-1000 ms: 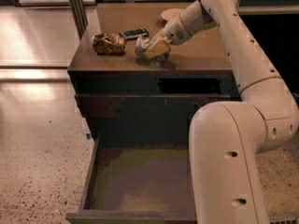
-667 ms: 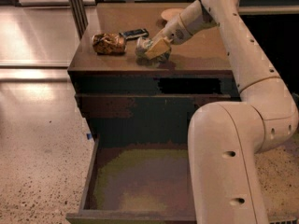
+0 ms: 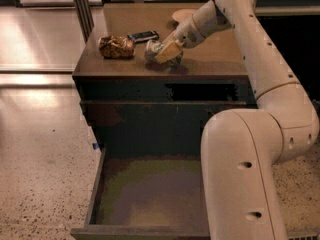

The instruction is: Pick 7up can from bottom drawer and place on counter

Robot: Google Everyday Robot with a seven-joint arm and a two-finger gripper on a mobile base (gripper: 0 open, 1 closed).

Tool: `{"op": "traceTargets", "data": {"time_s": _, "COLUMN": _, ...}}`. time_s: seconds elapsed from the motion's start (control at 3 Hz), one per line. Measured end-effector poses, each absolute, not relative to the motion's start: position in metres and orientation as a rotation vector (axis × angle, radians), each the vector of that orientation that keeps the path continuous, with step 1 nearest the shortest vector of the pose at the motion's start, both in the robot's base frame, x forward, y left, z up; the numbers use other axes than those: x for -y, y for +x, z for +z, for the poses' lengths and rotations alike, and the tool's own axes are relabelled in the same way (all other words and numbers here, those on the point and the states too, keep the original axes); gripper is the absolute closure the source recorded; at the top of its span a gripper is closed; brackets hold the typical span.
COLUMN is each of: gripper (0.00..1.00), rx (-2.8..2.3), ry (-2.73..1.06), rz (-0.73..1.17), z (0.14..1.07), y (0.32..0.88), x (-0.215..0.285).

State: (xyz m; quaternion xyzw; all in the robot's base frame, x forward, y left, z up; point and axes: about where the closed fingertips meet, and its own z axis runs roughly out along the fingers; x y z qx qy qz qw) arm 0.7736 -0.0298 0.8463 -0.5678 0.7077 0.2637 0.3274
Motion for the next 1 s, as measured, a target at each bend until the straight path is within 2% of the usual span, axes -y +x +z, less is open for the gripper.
{"op": "traceTargets", "data": {"time_s": 0.33, "gripper": 0.11, "rx": -1.853, "ry": -1.487, "rz": 0.691, "z": 0.8463, "y": 0.7736, "x": 0.0298}}
{"op": "traceTargets", "data": {"time_s": 0.67, "gripper": 0.0, "rx": -1.853, "ry": -1.487, "rz": 0.691, "z": 0.8463, "y": 0.7737, "x": 0.0297}}
{"op": "traceTargets", "data": {"time_s": 1.0, "gripper": 0.0, "rx": -1.853, "ry": -1.487, "rz": 0.691, "z": 0.8463, "y": 0.7737, "x": 0.0297}}
